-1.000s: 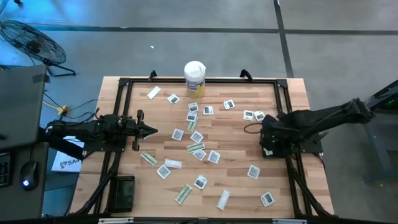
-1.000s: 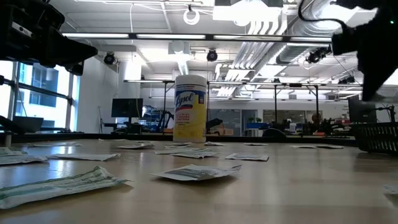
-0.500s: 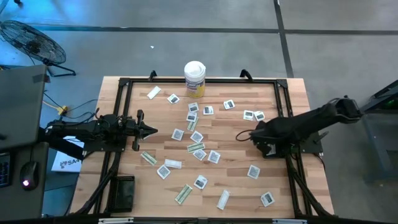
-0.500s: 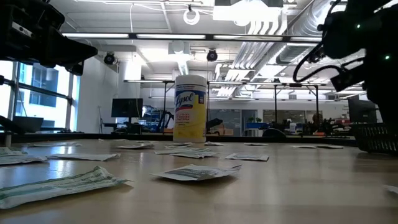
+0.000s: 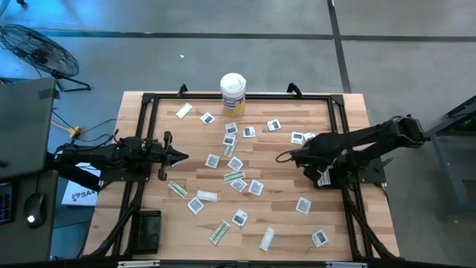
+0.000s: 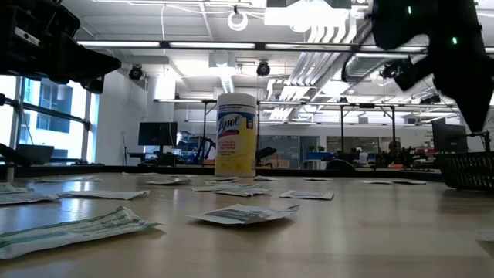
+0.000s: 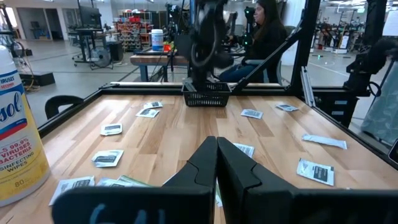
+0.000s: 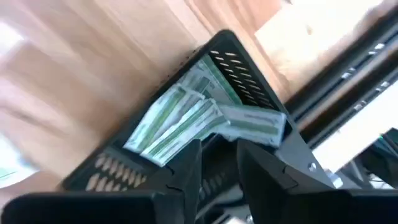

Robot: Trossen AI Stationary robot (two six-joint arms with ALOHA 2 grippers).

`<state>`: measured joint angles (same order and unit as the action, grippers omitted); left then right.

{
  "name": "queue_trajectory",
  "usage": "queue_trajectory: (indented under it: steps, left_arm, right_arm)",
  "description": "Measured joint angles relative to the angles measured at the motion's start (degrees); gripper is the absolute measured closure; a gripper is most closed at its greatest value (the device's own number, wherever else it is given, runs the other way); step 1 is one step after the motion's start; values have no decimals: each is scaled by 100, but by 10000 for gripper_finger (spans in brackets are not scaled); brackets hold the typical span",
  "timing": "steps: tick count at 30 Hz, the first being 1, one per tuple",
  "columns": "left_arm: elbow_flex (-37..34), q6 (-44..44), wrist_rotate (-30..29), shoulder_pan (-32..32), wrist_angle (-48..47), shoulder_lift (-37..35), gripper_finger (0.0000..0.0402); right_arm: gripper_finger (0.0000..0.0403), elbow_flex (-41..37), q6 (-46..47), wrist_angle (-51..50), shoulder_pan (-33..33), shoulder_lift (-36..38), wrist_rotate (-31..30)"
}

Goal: Pick & Place First Aid Supplies
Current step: Put the white bandage pad into the right black bin

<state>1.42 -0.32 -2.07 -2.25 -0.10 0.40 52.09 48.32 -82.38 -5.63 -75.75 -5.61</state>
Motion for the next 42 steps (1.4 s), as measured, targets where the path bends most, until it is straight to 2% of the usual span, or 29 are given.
queue_trajectory:
  steps: [3,7,12,16,18,20,22,27,34,42]
  left_arm:
    - [1,-1,0,1,0,-1,401]
    - [1,-1,0,0,0,-1,401]
    - [1,-1,0,0,0,-2,401]
    - [-1,0,0,-1,0,0,401]
    - [-1,-2,0,0,0,0,401]
    - [0,-1,0,0,0,0,401]
    - [0,0,0,-1,0,0,401]
    - [1,-2,-2,-1,0,0,401]
    - [1,0,-2,-1,0,-1,401]
    - [0,0,-2,-1,0,0,401]
  right_arm:
    - [316,588,219,159,-211,2,-237]
    - [324,927,139,1581,-589,2,-1030]
    - [321,411,-993,4713,-1018,-52,-1874]
    - [314,-430,-2071,7698,-1133,-406,-1944]
    - [310,-730,-2132,8821,-1077,-755,-1933]
    - [309,-825,-1936,9491,-1021,-1188,-1977]
    - [311,-719,-1627,9658,-1003,-1668,-2296]
    - [319,181,-757,9144,-1018,-2743,-2847]
    - [302,1249,491,8041,-889,-3785,-2849]
    - [284,1365,920,7760,-680,-4054,-2549]
